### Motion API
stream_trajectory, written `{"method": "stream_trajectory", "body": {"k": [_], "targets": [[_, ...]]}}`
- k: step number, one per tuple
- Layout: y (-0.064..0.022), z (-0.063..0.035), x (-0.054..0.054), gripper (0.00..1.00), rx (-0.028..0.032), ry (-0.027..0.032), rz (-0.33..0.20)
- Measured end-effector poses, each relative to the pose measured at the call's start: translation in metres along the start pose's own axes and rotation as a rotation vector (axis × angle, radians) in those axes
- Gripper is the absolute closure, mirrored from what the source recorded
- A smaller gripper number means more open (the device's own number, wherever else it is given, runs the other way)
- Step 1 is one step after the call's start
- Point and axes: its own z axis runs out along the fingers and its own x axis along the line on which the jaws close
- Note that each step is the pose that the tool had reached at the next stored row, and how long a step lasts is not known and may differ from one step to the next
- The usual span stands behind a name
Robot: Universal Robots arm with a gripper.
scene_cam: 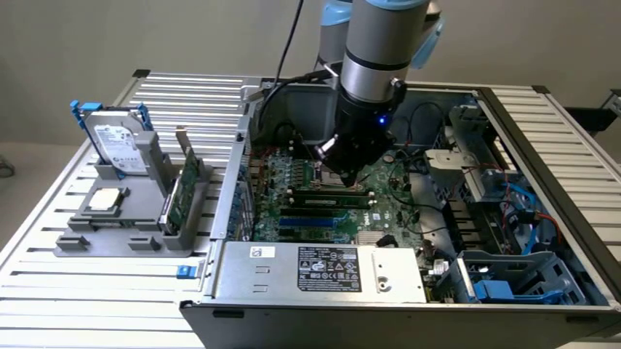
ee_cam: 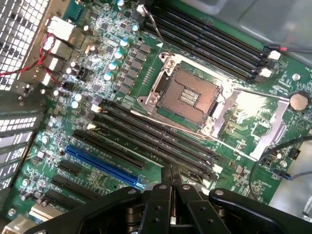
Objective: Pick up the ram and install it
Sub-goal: 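Press down the ram until it locks into place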
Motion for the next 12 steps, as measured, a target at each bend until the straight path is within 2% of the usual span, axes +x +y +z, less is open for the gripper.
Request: {"method": "stream_trajectory", "body": {"k": [12], "targets": [[0.0, 0.0005, 0.0, 0.89, 0.0016, -0.0019, 0.184]]}}
